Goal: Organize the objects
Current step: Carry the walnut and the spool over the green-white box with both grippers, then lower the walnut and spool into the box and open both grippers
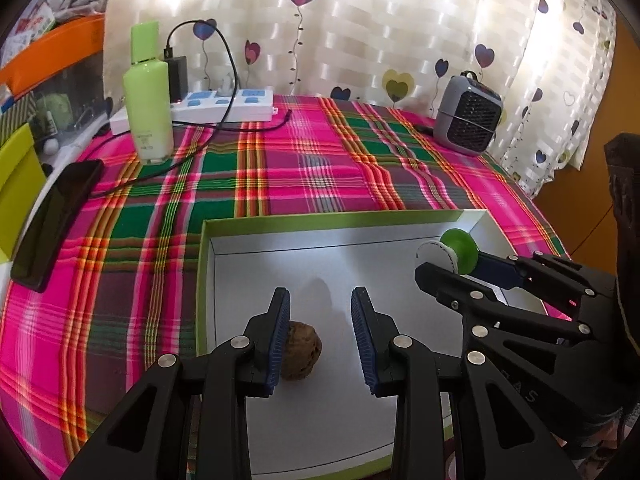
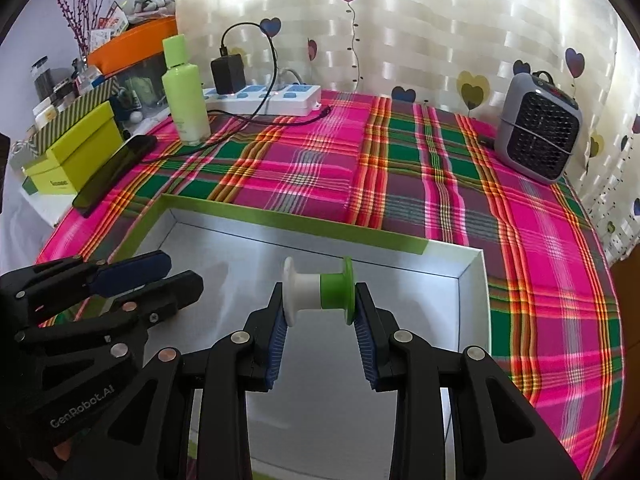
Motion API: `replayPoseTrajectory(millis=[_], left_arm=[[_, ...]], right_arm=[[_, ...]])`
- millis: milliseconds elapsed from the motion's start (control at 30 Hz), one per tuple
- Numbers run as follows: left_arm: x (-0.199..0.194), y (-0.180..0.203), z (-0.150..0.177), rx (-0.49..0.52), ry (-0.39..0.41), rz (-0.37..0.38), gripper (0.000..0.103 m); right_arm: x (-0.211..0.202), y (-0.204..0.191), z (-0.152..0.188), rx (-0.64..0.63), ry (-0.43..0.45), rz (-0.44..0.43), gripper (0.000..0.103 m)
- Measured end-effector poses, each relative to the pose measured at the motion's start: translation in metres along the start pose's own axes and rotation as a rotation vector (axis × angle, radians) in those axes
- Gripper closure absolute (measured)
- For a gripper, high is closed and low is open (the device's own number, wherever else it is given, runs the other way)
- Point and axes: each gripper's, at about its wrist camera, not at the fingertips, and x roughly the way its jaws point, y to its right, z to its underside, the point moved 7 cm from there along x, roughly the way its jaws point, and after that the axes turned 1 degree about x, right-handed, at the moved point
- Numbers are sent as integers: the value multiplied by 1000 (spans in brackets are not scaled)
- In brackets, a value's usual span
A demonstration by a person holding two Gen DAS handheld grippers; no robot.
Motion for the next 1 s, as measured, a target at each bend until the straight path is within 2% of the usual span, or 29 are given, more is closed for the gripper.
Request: replayPoseTrajectory(millis=[433, 867, 1000], left_arm=[[2, -8, 0, -22, -6, -11, 73], [0, -7, 0, -18, -5, -7, 72], [-2, -7, 0, -19, 1, -13, 65]], right_arm=[[17, 1, 0, -16, -60, 17, 70], [20, 3, 3, -12, -80, 27, 70], [21, 3, 5, -3, -84, 15, 69]])
